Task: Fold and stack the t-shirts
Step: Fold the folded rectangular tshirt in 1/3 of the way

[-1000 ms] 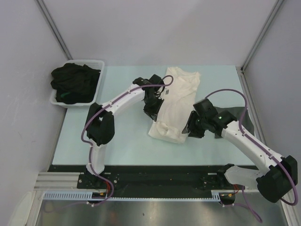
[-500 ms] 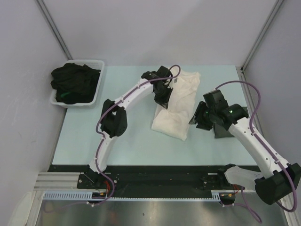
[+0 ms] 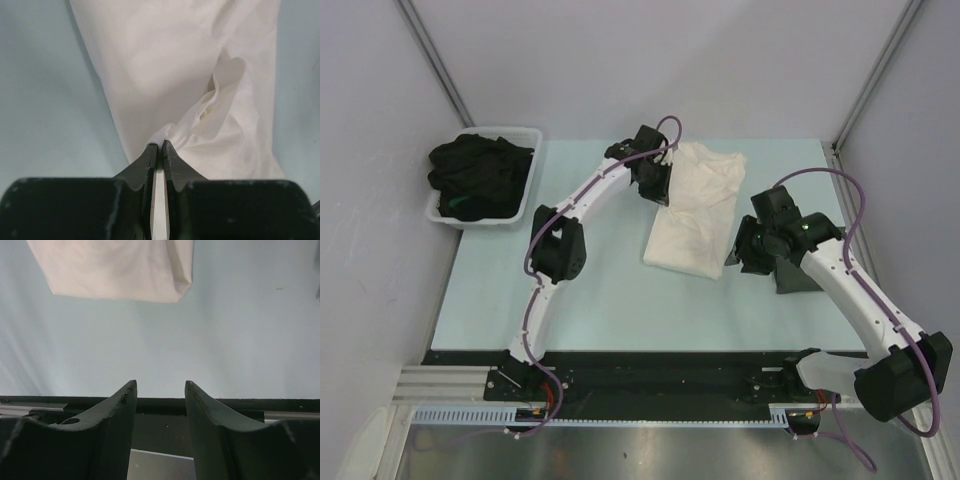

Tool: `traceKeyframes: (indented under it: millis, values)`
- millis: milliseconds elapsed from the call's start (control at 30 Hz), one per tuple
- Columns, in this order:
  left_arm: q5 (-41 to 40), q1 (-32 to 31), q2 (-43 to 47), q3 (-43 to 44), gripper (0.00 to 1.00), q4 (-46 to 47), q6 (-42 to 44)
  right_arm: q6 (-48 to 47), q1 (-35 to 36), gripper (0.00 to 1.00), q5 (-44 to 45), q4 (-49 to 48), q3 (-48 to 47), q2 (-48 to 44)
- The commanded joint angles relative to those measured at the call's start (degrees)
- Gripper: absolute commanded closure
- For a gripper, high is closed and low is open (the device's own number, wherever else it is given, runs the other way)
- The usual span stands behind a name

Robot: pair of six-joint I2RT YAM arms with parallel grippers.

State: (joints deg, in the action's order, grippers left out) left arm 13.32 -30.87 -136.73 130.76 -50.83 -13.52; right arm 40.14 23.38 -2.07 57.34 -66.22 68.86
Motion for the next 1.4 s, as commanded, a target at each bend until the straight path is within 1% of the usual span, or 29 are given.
traceKeyframes:
  millis: [0, 133, 233, 333, 567, 733, 900, 1033, 1133, 1233, 1367]
  values:
    - [2.49, 0.55, -2.84, 4.76, 0.87, 5.21, -0.89, -1.47, -0.52, 0.52, -0.83, -0.56, -2.87, 0.66]
    - [5.13, 0.73, -5.21, 6.35, 0.86, 6.62, -2.38, -1.82, -0.79, 0.51, -0.75, -0.83, -2.78, 1.45]
    - [5.66, 0.73, -5.74, 6.44, 0.85, 7.76, -3.44, -2.26, -0.88, 0.52, -0.57, -1.09, -2.87, 2.07]
    - [4.96, 0.81, -5.57, 6.53, 0.85, 8.81, -4.06, -2.70, -0.96, 0.51, -0.57, -1.53, -2.87, 3.03]
    - [3.38, 1.52, -6.45, 6.61, 0.85, 14.61, -5.99, -3.14, -1.14, 0.51, -1.10, -3.11, -2.87, 4.09]
    - [2.94, 2.31, -8.38, 7.76, 0.86, 15.32, -7.13, -3.40, -1.32, 0.51, -1.54, -2.94, -2.78, 4.79]
    - [1.19, 2.75, -9.44, 7.49, 0.86, 14.18, -6.35, -3.40, -1.67, 0.51, -2.15, -3.29, -2.95, 5.23]
    - [-1.63, 2.75, -9.17, 5.83, 0.68, 14.18, -5.29, -3.23, -1.67, 0.51, -2.24, -3.20, -2.95, 5.76]
    - [-2.07, 2.92, -9.35, 5.56, 0.59, 13.92, -5.03, -3.49, -1.58, 0.50, -1.98, -3.38, -2.95, 5.85]
    - [-1.11, 3.01, -9.00, 5.12, 0.54, 14.00, -5.46, -3.66, -1.67, 0.50, -2.15, -3.81, -2.95, 6.46]
    - [-1.10, 3.01, -6.46, 3.63, 0.53, 13.74, -5.99, -3.49, -1.67, 0.50, -2.94, -4.87, -3.04, 7.16]
